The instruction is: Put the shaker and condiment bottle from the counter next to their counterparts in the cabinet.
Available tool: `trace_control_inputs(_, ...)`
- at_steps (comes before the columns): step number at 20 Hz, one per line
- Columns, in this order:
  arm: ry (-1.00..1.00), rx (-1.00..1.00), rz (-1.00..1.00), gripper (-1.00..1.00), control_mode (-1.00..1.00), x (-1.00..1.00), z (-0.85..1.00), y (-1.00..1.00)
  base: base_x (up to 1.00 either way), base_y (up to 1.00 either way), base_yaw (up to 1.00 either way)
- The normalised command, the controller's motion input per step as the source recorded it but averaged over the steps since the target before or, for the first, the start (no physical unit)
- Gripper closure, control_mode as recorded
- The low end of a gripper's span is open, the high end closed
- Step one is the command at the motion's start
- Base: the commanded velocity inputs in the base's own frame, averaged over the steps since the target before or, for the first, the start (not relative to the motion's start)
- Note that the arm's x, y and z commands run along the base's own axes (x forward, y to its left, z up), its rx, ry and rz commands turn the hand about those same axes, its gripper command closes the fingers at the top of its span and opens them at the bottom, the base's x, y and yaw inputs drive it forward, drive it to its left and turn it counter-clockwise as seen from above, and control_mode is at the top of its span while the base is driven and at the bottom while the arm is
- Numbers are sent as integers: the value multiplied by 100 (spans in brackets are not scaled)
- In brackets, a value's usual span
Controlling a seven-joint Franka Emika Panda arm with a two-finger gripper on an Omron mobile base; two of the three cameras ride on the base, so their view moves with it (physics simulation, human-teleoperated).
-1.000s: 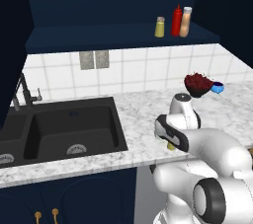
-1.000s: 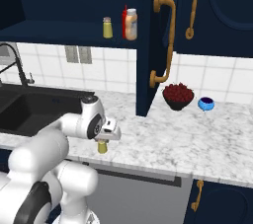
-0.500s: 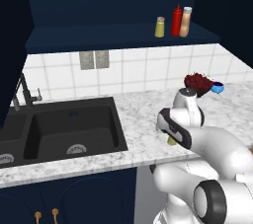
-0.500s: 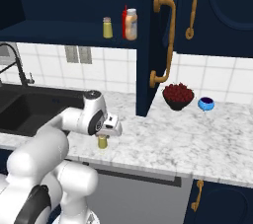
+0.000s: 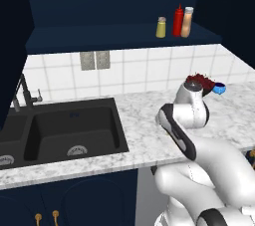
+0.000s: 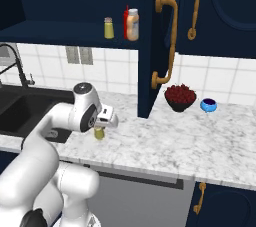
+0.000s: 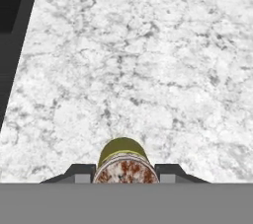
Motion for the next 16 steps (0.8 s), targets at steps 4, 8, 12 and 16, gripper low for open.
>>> trace_control_inputs(4,0,-2,0,100,-100,3,53,16,0,0,0)
trace_control_inputs(8,-4,-1,0,100,-100,0,73,17,0,0,0)
trace_control_inputs(12,-6,0,0,100,-100,0,81,16,0,0,0)
trace_control_inputs(16,-10,0,0,100,-100,0,80,11,0,0,0)
